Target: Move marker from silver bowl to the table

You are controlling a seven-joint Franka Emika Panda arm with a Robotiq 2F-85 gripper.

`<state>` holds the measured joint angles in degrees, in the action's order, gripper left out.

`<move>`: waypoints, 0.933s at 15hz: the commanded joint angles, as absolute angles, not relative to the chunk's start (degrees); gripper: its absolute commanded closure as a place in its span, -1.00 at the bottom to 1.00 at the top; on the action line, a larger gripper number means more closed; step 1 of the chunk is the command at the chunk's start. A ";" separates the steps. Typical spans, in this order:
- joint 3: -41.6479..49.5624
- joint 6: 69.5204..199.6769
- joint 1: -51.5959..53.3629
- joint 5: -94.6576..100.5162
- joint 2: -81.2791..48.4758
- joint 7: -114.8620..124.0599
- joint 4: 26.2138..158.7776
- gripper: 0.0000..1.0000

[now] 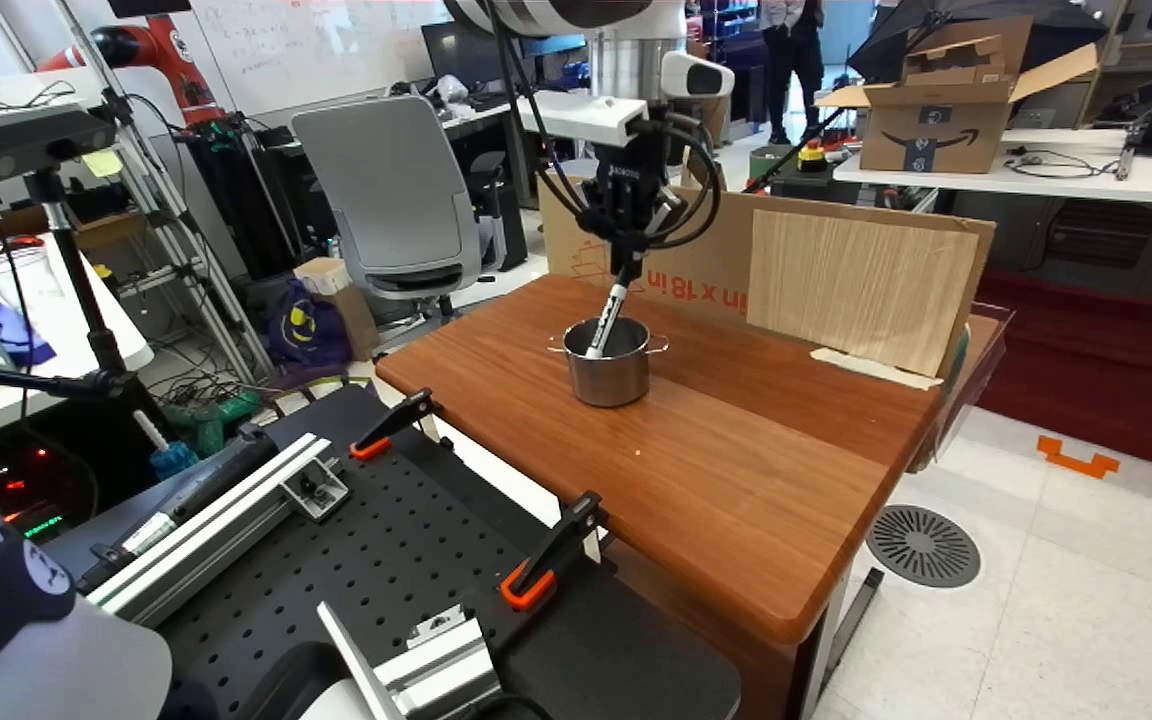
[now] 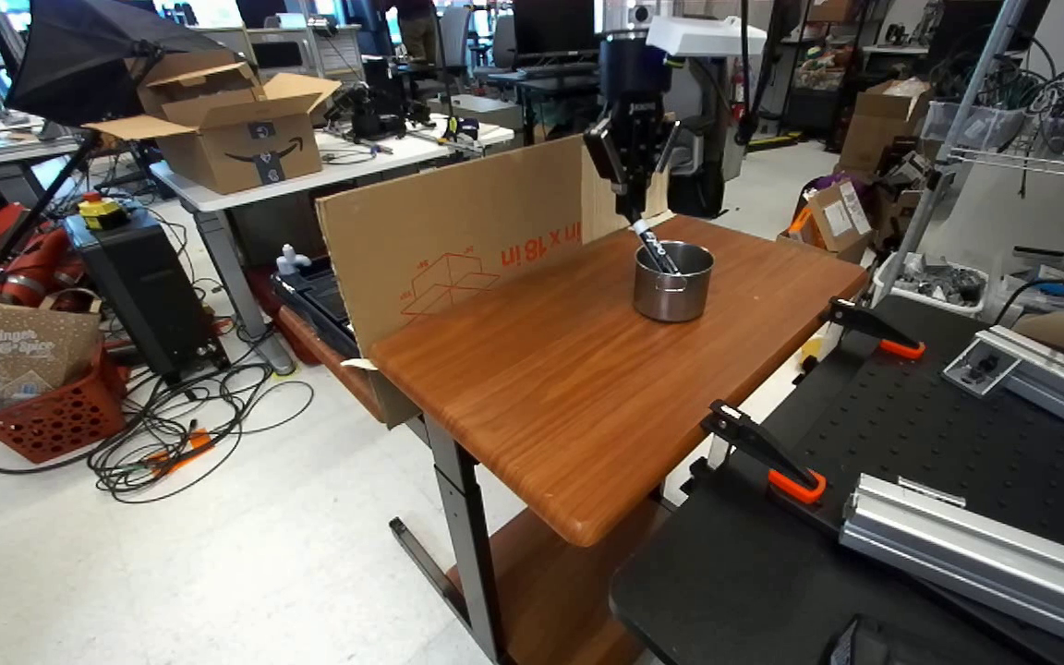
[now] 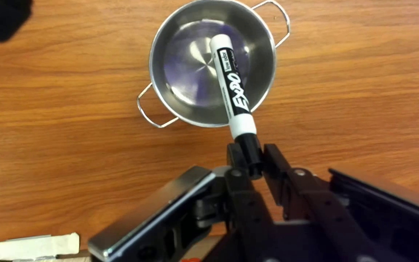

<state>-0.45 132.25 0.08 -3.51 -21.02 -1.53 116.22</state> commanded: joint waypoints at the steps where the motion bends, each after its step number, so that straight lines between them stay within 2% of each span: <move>1: -0.16 131.09 0.80 -1.77 -16.30 0.21 118.46 0.90; 7: -1.59 131.83 2.52 -1.60 -10.36 1.38 121.05 0.90; 14: -5.11 129.15 6.75 -2.22 -14.63 3.01 116.88 0.90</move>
